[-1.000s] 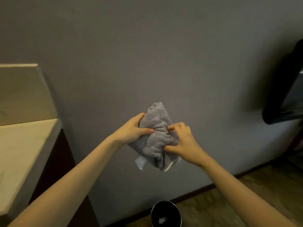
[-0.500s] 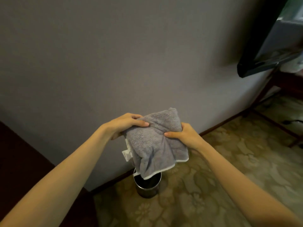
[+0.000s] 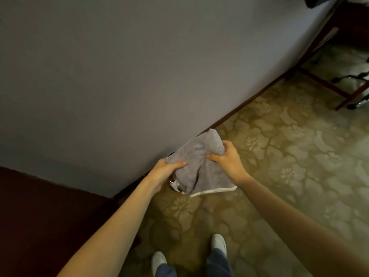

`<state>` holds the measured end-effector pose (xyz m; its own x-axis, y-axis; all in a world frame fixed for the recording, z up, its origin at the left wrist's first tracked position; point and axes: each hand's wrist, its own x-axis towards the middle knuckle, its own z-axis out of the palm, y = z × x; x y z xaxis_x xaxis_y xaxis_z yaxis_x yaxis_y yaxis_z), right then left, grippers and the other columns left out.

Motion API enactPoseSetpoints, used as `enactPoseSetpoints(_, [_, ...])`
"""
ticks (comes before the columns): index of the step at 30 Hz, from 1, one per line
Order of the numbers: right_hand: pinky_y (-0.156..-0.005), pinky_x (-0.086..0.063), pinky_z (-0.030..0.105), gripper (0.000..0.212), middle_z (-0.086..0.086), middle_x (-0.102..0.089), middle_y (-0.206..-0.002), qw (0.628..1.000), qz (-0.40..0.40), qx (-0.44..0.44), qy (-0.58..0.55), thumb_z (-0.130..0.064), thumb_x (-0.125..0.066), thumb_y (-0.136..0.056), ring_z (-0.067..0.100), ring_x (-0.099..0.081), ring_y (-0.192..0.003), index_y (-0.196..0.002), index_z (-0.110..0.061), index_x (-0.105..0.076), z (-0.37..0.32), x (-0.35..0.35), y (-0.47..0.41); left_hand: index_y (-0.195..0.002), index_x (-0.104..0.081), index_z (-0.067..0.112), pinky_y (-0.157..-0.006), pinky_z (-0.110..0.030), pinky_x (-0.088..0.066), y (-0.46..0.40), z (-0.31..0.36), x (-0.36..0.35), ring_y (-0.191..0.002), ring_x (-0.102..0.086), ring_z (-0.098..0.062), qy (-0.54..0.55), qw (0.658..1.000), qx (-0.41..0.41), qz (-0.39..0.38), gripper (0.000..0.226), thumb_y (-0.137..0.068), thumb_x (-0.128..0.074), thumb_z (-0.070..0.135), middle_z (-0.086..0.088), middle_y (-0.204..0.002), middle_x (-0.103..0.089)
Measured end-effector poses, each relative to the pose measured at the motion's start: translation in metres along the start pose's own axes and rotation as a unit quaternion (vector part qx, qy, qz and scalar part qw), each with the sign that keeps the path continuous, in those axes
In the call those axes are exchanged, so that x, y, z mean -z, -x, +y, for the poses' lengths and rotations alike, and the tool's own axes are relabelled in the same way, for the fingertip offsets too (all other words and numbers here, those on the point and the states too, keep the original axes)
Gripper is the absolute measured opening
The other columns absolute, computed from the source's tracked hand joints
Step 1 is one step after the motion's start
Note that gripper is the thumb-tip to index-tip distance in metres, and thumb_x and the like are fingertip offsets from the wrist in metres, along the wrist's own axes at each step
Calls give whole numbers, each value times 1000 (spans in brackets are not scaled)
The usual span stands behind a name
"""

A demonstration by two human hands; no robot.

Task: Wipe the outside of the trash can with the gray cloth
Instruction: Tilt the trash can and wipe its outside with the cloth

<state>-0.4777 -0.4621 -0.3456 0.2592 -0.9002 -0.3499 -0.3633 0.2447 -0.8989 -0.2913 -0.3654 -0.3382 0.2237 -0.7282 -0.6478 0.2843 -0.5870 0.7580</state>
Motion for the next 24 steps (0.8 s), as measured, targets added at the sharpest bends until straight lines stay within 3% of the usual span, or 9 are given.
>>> enactPoseSetpoints(6, [-60, -54, 17, 53, -12, -54, -99, 1000, 0, 11, 16, -16, -70, -84, 4, -61, -84, -120, -32, -34, 68, -38, -11, -85, -61, 24, -52, -17, -51, -48, -56, 23, -76, -67, -7, 6, 997, 2, 72, 11, -84, -71, 26, 5, -86, -69])
enactPoseSetpoints(8, [-73, -57, 25, 57, -5, -57, -104, 998, -6, 48, 28, -9, -68, -84, 9, -64, -91, -121, -35, -33, 98, -48, -19, -87, -62, 24, -54, -17, -51, -71, -83, 24, -77, -68, -8, 10, 996, -3, 89, 8, -86, -69, 26, 4, -87, -70])
enactPoseSetpoints(11, [-93, -48, 32, 62, 4, -50, -125, 990, -32, 117, 74, -4, -69, -81, 19, -54, -112, -124, -34, -36, 151, -58, -36, -91, -62, 22, -58, -19, -51, -109, -129, 19, -81, -69, -9, 20, 994, -4, 107, 9, -87, -67, 28, 4, -90, -70])
enactPoseSetpoints(13, [-97, -40, 21, 61, 2, -45, -127, 984, -36, 144, 94, -3, -68, -80, 6, -47, -115, -125, -33, -39, 196, -62, -48, -90, -61, 22, -58, -22, -50, -136, -165, 12, -78, -68, -9, 20, 995, 10, 101, 9, -88, -65, 30, 5, -87, -70])
enactPoseSetpoints(15, [-91, -34, 5, 59, -2, -43, -124, 980, -35, 159, 117, -1, -65, -81, -13, -42, -110, -124, -34, -42, 246, -64, -59, -86, -58, 26, -62, -27, -50, -165, -206, 3, -78, -65, -11, 24, 996, 18, 88, 7, -89, -63, 31, 7, -84, -68])
enactPoseSetpoints(17, [-87, -30, -3, 54, 0, -42, -122, 975, -27, 174, 138, 0, -62, -81, -20, -38, -106, -124, -27, -46, 298, -65, -70, -89, -59, 27, -70, -30, -51, -195, -250, -8, -81, -65, -14, 30, 997, 16, 68, 4, -90, -60, 31, 6, -87, -68])
enactPoseSetpoints(22, [-87, -30, -2, 36, 2, -39, -125, 961, -12, 202, 187, -4, -60, -84, 4, -41, -107, -117, -17, -56, 413, -70, -103, -95, -63, 25, -59, -22, -54, -266, -351, -40, -75, -72, -5, 67, 997, -6, 29, 8, -93, -56, 20, 8, -83, -76])
enactPoseSetpoints(24, [-86, -34, 2, 34, 2, -43, -123, 956, -10, 215, 200, 0, -57, -85, 8, -44, -107, -115, -15, -58, 450, -70, -120, -93, -63, 24, -62, -24, -55, -295, -387, -49, -77, -72, -7, 71, 997, -9, 32, 8, -93, -57, 20, 6, -87, -74])
